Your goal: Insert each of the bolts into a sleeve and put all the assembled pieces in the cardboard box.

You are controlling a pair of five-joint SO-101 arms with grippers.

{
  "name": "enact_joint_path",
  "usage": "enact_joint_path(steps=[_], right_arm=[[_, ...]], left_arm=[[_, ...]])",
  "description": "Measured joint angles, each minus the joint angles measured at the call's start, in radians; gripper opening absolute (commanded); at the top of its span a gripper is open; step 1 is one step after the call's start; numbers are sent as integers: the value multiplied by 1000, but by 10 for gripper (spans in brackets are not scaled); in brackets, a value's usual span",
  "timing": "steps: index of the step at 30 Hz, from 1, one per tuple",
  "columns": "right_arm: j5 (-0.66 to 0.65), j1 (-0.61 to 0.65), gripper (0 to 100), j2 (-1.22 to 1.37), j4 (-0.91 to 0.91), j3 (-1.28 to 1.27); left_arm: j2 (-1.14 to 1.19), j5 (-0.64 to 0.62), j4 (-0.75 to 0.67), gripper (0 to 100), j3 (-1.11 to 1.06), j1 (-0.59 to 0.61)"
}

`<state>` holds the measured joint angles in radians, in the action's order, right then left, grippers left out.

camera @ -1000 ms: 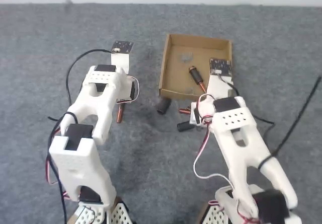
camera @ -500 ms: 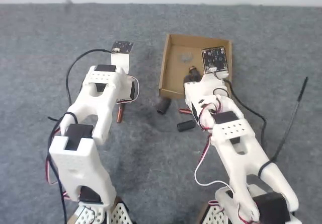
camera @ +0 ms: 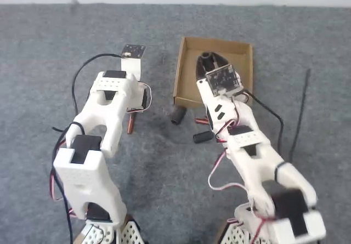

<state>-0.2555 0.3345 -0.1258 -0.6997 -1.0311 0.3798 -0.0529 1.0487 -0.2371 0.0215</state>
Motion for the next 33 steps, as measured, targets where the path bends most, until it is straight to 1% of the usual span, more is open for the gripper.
enact_joint_path(steps=[6,7,9,13,19,24,29,33], right_arm=[[-2,5,6,244,-422,2],[-3,12,6,273,-476,-2],[-5,31,6,308,-528,-15],[-3,58,6,325,-555,-57],[150,146,6,325,-565,-129],[181,190,6,316,-565,-209],[224,269,6,198,-565,-354],[232,293,6,86,-565,-457]], left_arm=[[0,0,0,11,0,0],[0,0,0,11,0,0],[0,0,0,11,0,0],[0,0,0,11,0,0],[0,0,0,11,0,0],[0,0,0,11,0,0],[0,0,0,11,0,0],[0,0,0,11,0,0]])
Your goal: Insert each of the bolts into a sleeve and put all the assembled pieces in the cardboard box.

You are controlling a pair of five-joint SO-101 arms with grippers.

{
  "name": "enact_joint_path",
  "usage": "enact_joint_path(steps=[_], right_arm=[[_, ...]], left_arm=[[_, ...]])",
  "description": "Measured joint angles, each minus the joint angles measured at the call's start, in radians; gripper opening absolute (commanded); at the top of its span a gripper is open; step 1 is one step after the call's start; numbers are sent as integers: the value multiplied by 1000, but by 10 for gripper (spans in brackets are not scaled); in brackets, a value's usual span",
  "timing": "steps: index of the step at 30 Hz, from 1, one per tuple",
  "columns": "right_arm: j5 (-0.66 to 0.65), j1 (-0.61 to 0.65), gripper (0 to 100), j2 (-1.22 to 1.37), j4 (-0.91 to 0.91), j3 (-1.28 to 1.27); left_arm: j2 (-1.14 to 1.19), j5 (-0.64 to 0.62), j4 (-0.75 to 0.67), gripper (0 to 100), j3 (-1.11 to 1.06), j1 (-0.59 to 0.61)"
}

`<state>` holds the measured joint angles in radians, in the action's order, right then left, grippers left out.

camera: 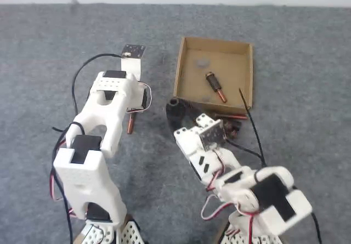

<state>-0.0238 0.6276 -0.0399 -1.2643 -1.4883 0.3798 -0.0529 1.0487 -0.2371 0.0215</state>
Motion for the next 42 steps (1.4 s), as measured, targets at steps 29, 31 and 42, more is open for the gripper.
enact_joint_path(steps=[29,31,42], right_arm=[[6,0,6,-133,14,-163],[6,0,6,-133,28,-163],[6,0,6,-133,28,-163]], left_arm=[[-311,-2,-44,11,-141,-43],[-374,-2,-74,11,-193,-77],[-786,-2,-301,12,-468,-176]])
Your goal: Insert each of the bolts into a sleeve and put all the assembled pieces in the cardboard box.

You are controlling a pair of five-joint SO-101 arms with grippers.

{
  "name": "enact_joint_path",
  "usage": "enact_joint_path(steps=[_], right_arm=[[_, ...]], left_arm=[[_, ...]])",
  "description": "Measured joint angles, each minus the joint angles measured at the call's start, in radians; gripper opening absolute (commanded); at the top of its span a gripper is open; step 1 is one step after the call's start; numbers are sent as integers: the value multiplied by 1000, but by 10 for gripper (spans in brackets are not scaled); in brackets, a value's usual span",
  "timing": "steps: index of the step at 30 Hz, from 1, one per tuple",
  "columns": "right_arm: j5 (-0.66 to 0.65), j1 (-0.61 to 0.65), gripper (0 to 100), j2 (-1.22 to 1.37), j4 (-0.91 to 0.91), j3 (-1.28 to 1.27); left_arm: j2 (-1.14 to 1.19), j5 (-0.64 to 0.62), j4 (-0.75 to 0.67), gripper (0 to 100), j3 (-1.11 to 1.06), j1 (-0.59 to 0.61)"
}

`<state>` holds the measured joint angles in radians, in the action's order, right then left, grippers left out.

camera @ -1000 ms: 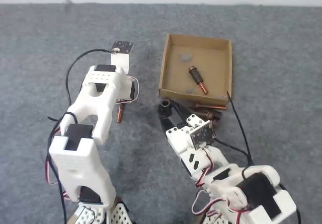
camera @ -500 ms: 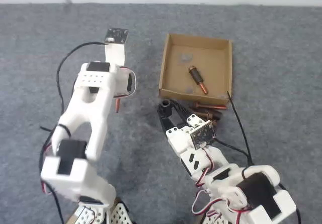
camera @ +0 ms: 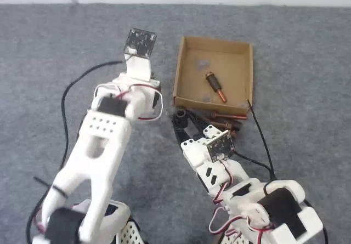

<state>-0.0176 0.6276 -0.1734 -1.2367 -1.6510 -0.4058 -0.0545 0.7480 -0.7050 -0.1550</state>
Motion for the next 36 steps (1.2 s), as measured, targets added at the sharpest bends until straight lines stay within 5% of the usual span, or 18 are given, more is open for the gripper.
enact_joint_path(steps=[10,16,24,31,36], right_arm=[[0,0,6,0,0,0],[0,0,6,0,0,0],[0,0,6,0,0,0],[0,0,6,0,0,0],[0,0,6,0,0,0]], left_arm=[[-288,-2,-345,12,-315,-63],[-445,-219,-468,12,-440,-132],[-683,-296,-474,12,-520,-143],[-899,-298,-250,12,-522,-259],[-962,-298,-221,12,-522,-296]])
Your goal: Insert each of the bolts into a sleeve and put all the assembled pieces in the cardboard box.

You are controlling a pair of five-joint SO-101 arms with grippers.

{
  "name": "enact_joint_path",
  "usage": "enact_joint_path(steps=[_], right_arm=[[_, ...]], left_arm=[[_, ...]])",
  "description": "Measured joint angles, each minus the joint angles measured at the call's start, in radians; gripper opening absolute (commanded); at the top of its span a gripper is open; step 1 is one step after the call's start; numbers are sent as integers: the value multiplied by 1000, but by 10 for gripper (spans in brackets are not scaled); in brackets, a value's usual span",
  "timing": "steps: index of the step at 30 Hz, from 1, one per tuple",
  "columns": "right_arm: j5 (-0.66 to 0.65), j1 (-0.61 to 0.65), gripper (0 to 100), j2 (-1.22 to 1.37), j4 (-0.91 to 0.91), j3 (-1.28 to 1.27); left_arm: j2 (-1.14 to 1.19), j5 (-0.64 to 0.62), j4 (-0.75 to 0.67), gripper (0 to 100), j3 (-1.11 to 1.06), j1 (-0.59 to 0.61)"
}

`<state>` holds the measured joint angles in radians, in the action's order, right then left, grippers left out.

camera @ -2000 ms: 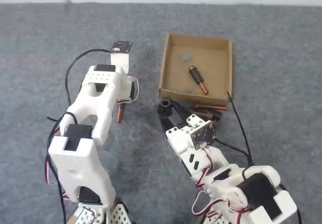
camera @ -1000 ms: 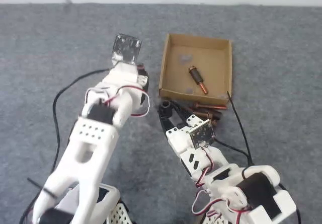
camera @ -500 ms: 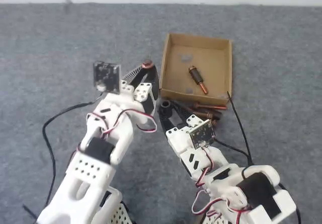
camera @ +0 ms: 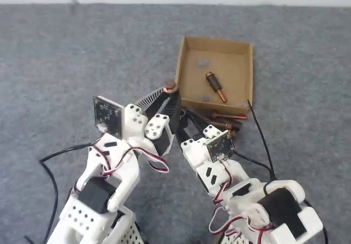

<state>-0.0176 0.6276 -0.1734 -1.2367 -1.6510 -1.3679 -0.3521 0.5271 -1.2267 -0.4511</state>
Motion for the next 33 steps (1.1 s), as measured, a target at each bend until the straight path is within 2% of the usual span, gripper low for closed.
enact_joint_path(steps=[5,11,19,33], right_arm=[[0,0,6,0,0,0],[0,-2,6,0,0,0],[0,-2,6,0,0,0],[0,-2,6,0,0,0]], left_arm=[[9,-2,-3,12,0,-9],[109,-2,-161,12,-92,-9],[115,-2,-187,12,-97,-9],[166,110,-319,11,-164,-9]])
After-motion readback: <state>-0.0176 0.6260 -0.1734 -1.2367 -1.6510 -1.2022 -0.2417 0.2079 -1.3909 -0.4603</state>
